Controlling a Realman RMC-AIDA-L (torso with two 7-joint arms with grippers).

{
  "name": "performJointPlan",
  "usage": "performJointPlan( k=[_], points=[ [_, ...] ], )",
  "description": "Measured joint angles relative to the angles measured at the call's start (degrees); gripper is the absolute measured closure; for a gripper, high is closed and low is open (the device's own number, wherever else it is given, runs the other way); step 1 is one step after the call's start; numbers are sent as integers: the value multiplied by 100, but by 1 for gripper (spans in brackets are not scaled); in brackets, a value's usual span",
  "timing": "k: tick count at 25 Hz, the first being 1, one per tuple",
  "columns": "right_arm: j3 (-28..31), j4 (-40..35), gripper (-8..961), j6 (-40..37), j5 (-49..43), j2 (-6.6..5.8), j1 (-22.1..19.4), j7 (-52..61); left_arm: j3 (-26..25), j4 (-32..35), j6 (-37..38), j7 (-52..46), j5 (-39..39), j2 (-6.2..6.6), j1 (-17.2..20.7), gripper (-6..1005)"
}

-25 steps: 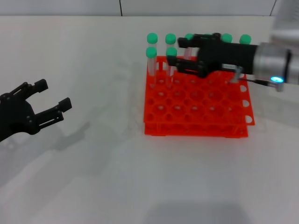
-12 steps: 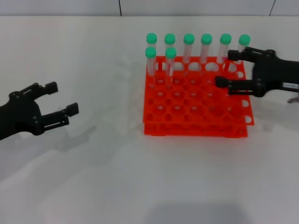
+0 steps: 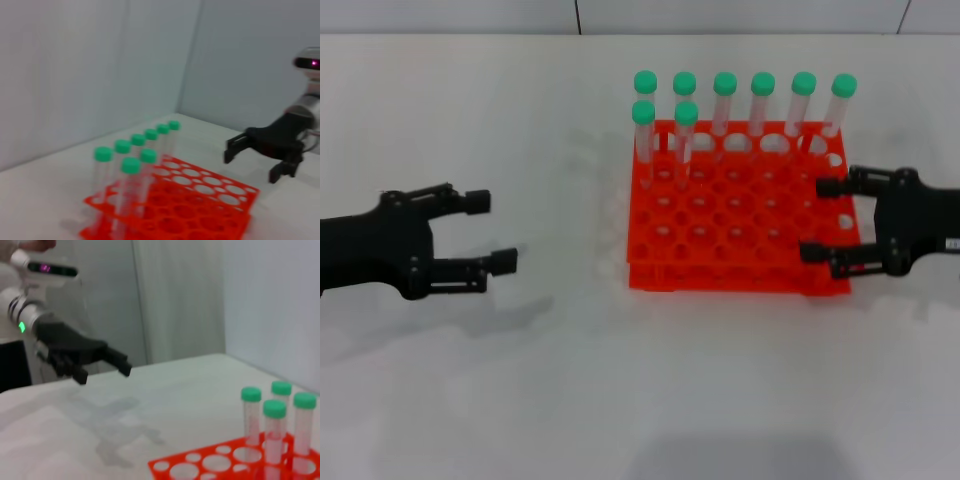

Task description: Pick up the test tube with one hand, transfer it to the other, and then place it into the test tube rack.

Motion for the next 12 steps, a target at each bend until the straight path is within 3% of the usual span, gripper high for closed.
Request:
performJointPlan(
  k=[12],
  points=[
    [-15,67,79,-166,-268,-25,30,-65,10,10,180,-253,524,88,-465,120]
  ],
)
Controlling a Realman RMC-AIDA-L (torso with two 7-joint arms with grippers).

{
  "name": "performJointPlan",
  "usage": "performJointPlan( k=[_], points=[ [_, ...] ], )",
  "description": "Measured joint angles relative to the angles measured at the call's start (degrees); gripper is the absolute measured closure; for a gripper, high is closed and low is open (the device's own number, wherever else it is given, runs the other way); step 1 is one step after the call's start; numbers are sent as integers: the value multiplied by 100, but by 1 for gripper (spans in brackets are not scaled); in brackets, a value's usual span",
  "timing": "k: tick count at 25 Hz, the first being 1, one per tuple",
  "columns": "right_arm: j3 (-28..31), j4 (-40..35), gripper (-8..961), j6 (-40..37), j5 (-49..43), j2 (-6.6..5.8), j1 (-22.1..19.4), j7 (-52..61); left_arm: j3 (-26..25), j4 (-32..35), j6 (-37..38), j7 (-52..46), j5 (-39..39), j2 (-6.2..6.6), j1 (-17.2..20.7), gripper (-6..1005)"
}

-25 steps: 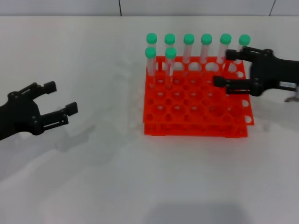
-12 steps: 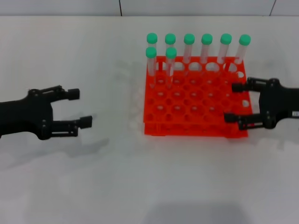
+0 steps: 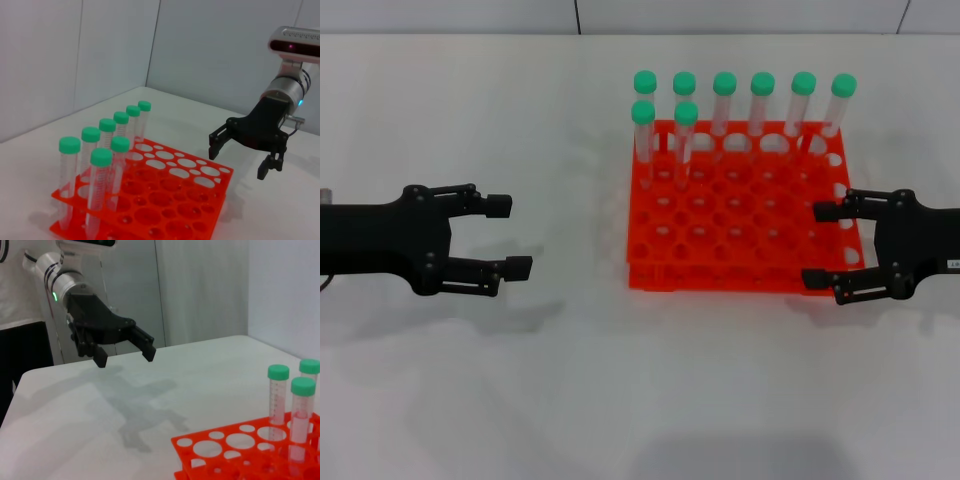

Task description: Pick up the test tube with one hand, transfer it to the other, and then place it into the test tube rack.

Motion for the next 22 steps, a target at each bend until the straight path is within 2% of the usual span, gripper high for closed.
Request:
performJointPlan(
  k=[22],
  points=[
    [9,12,79,13,-23,-86,-70,41,-17,48,-59,6,10,22,16,119]
  ],
)
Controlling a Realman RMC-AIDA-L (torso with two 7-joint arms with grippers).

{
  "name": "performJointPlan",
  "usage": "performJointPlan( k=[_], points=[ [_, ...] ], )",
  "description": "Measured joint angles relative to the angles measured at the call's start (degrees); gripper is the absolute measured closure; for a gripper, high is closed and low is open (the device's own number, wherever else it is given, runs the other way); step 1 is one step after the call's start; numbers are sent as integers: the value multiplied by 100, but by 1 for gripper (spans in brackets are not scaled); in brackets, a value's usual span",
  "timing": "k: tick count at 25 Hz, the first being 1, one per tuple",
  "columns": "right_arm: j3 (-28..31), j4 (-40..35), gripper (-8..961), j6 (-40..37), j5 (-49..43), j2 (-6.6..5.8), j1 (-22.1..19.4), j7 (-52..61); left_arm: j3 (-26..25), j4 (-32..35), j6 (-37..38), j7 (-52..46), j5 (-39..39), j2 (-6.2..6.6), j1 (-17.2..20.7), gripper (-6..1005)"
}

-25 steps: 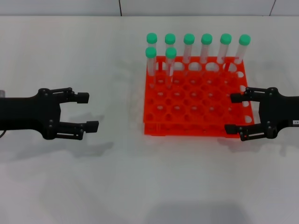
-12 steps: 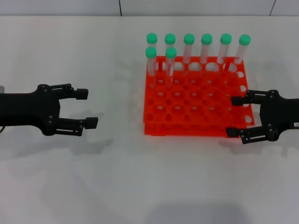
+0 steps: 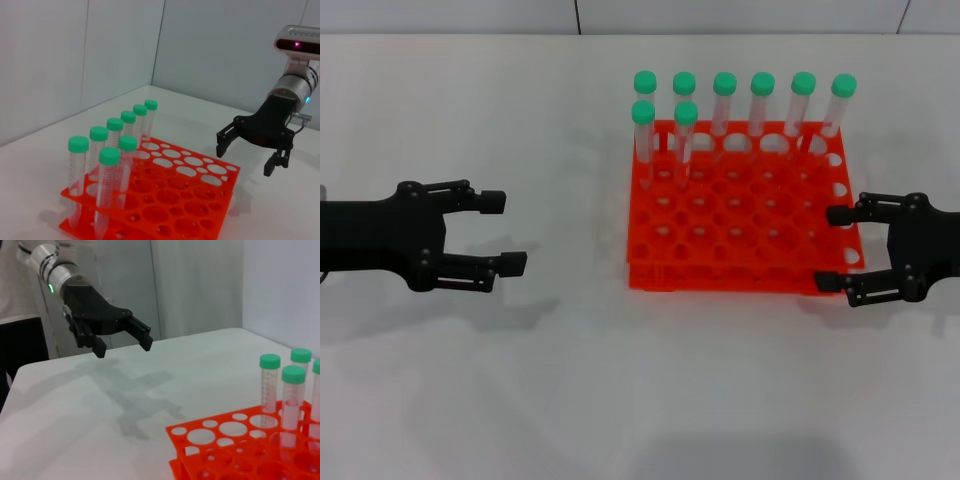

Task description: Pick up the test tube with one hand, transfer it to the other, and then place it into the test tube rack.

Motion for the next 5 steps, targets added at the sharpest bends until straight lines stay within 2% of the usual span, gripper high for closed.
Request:
performJointPlan(
  k=[5],
  points=[
    [25,0,79,36,1,2,-64,-20,0,0,-4,-1,85,13,-13,119]
  ],
)
